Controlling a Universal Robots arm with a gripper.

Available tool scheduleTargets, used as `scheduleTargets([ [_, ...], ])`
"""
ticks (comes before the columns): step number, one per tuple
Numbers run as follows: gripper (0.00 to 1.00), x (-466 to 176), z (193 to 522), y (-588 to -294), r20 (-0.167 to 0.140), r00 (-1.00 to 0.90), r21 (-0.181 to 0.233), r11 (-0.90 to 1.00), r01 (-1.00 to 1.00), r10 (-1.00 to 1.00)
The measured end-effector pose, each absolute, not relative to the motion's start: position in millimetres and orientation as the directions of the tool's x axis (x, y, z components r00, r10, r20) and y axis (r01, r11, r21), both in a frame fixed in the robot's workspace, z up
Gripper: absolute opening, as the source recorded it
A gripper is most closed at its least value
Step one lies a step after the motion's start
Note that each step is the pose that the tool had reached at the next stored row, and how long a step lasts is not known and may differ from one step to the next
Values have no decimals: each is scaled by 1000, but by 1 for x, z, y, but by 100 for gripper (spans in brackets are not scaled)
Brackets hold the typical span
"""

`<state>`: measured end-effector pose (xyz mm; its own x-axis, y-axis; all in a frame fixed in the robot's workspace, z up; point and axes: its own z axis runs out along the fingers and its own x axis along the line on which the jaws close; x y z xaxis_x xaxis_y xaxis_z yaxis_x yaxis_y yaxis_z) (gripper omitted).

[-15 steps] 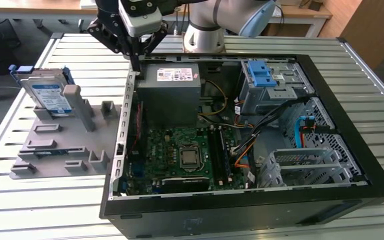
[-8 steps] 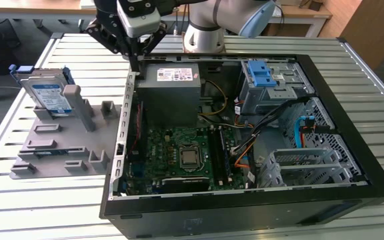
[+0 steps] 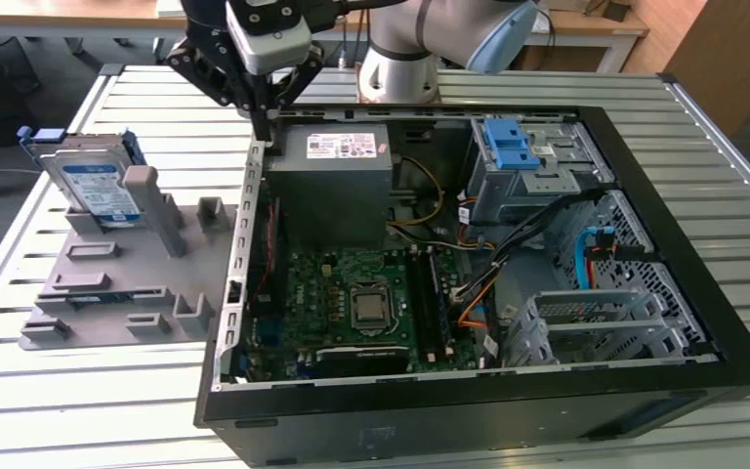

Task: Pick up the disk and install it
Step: 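Reach for the disk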

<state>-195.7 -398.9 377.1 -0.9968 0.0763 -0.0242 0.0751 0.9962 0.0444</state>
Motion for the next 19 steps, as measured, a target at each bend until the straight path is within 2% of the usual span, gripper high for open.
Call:
scheduleTargets([
  [19, 11, -199, 375, -399, -24, -997, 44, 996, 75, 76],
])
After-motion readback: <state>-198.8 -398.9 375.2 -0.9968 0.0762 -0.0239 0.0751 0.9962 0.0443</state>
